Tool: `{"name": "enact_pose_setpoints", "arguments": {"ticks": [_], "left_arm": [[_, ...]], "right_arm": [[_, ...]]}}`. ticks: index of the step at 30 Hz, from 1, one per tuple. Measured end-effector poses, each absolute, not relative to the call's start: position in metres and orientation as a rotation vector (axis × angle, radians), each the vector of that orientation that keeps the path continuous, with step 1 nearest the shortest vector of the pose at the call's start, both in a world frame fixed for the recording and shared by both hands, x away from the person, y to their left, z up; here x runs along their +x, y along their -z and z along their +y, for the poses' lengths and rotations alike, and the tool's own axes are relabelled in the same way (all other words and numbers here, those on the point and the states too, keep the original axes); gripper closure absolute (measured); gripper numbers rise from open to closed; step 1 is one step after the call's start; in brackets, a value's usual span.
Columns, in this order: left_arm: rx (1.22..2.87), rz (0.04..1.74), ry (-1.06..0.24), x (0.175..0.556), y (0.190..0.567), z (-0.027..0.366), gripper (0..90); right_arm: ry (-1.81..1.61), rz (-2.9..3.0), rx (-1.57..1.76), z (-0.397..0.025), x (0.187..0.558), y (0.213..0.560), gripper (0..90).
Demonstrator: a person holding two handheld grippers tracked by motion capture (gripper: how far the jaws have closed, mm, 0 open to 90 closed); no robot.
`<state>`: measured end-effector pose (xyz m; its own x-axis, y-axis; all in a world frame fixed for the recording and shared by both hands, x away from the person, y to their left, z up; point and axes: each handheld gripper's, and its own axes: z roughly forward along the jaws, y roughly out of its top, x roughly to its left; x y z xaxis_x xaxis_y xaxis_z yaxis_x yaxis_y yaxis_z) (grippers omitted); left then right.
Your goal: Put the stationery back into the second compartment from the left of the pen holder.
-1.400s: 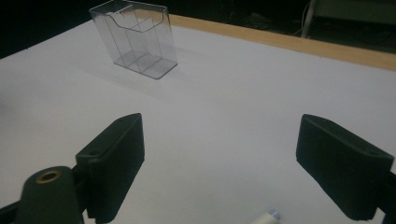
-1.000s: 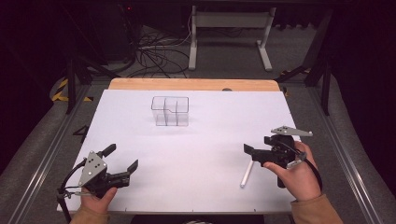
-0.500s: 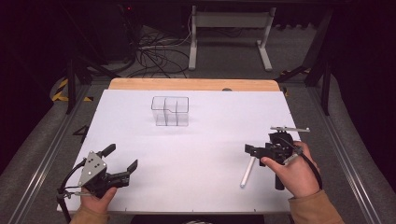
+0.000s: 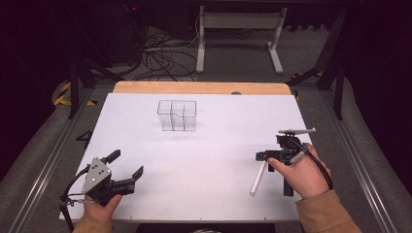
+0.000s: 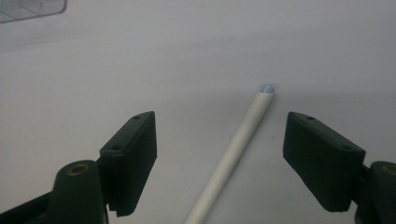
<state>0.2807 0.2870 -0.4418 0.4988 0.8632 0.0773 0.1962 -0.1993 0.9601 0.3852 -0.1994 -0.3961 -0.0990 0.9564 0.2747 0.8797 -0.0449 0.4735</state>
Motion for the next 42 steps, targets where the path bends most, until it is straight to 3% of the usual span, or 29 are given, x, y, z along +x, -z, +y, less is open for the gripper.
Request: {"name": "enact_pose_setpoints", "arguments": {"ticks": [12, 21, 36, 42], "left_arm": [[1.688, 0.910, -0.798, 0.280, 0.442, 0.288, 9.6], [1.688, 0.910, -0.798, 0.280, 0.442, 0.288, 9.6], [1.689, 0.910, -0.797, 0.280, 0.443, 0.287, 9.7], [1.688, 0.913, -0.795, 0.280, 0.443, 0.287, 9.8]], "right_arm": [[-0.777, 2.037, 2.065, -0.195, 0.390, 0.399, 29.8], [-0.714, 1.979, 2.152, -0.191, 0.393, 0.405, 44.0], [-0.518, 1.952, 2.320, -0.183, 0.407, 0.423, 54.7], [-0.431, 1.945, 2.354, -0.183, 0.412, 0.430, 64.3]]}}
